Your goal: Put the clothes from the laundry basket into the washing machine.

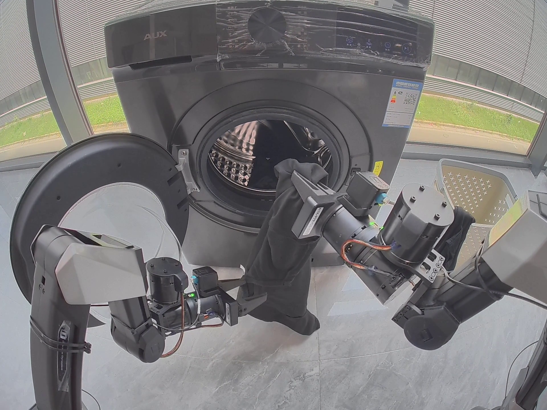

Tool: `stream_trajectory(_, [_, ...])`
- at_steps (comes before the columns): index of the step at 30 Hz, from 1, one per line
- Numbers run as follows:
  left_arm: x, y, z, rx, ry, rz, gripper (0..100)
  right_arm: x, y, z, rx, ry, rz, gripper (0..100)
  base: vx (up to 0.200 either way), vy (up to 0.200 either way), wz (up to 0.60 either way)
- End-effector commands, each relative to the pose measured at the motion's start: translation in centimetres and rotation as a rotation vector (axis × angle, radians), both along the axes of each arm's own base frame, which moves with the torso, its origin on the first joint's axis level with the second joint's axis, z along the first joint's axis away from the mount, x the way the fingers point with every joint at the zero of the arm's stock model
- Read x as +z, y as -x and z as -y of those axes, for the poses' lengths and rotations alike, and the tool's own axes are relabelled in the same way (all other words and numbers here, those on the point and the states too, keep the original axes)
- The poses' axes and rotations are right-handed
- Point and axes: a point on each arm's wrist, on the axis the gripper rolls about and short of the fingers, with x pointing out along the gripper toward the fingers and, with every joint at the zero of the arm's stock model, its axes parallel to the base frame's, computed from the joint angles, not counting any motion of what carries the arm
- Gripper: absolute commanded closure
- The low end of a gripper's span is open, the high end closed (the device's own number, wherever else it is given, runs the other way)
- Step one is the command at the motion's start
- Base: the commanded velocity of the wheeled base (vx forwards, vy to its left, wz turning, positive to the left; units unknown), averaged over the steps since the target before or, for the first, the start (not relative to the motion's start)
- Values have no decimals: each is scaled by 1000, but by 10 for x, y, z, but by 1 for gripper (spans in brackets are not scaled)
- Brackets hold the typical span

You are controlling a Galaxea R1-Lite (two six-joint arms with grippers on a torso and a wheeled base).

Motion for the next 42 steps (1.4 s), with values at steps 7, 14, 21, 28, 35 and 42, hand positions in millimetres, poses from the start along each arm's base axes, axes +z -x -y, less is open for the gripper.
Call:
stream_trajectory(7, [-15, -3, -1, 11, -14, -29, 0, 5, 5, -4, 18, -10, 9, 100, 0, 0, 0])
stream_trajectory(14, [-24, -9, -2, 19, -12, -38, 0, 6, 6, -6, 21, -12, 13, 100, 0, 0, 0])
stream_trajectory(21, [-32, -12, -1, 25, -16, -45, 0, 6, 5, -6, 15, -13, 12, 100, 0, 0, 0])
stream_trajectory(28, [-34, -13, -1, 27, -15, -48, 0, 7, 3, -7, -23, -16, 4, 100, 0, 0, 0])
stream_trajectory(35, [-44, -23, 0, 43, -12, -43, 0, 17, 0, -9, -26, -25, 12, 100, 0, 0, 0])
stream_trajectory(42, [-53, -31, -3, 70, -14, -38, 0, 21, -2, -11, -26, -32, 18, 100, 0, 0, 0])
